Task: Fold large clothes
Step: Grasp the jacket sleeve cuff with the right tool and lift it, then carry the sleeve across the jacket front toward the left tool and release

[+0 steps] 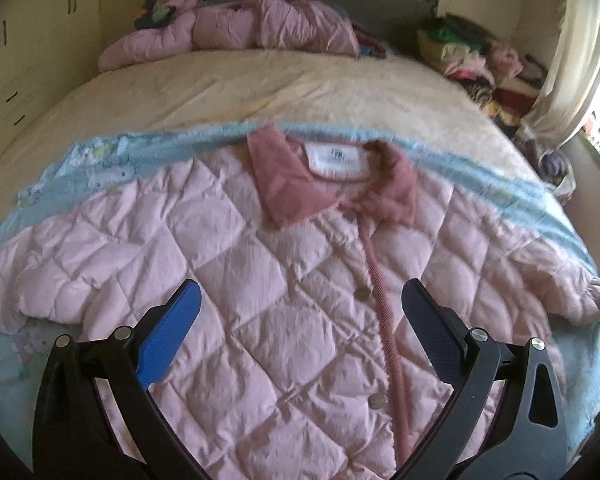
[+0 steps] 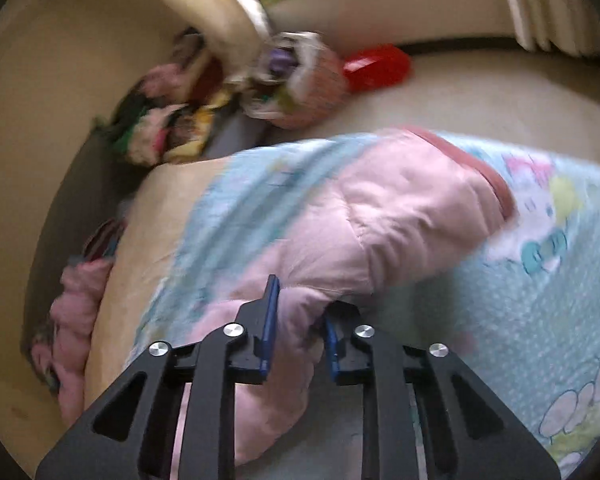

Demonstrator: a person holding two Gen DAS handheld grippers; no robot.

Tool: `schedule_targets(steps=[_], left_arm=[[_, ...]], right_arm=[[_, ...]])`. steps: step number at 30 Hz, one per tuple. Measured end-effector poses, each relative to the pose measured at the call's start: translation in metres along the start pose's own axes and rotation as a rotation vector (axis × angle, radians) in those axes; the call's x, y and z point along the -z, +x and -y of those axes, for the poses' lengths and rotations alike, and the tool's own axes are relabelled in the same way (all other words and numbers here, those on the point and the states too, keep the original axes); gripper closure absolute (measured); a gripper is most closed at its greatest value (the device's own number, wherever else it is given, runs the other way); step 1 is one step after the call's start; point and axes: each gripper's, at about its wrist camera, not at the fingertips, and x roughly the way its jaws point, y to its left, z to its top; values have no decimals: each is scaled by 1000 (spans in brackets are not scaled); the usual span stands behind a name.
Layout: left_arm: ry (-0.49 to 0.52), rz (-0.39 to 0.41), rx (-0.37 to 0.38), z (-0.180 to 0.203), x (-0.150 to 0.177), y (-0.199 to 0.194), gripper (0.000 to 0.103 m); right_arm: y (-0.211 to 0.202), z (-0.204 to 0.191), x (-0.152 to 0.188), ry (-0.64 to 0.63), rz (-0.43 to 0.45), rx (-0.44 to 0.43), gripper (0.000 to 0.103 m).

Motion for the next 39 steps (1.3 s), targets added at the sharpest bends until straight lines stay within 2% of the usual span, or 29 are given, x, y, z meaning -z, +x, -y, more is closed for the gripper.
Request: schedule_targets(steps=[5,9,15,22,28,33,39], left_arm=[[-18,25,28,-8,-6,-14,9],[-39,32,22,-18,-9,-18,9],[-92,48,67,-39,-13,-28,9],[-160,50,145,-66,-17,-36,9],[-213,50,212,-82,-18,-39,9],[-254,43,260,-94,-18,-38,9],[-288,10,328,-101,-16,-28,9]], right_arm=[[-42,-61,8,-172,50,-109,88],[-75,-103,23,-298,105,-182,89],[-108,-148,49,-359,130,-301,89],[-122,-207,95,-473,83,-428,90],[-123,-254,154,-582,-2,-545,90],[-109,-284,212,-694,-70,-567,90],[-81,-301,284,-796,-177,-567,90]])
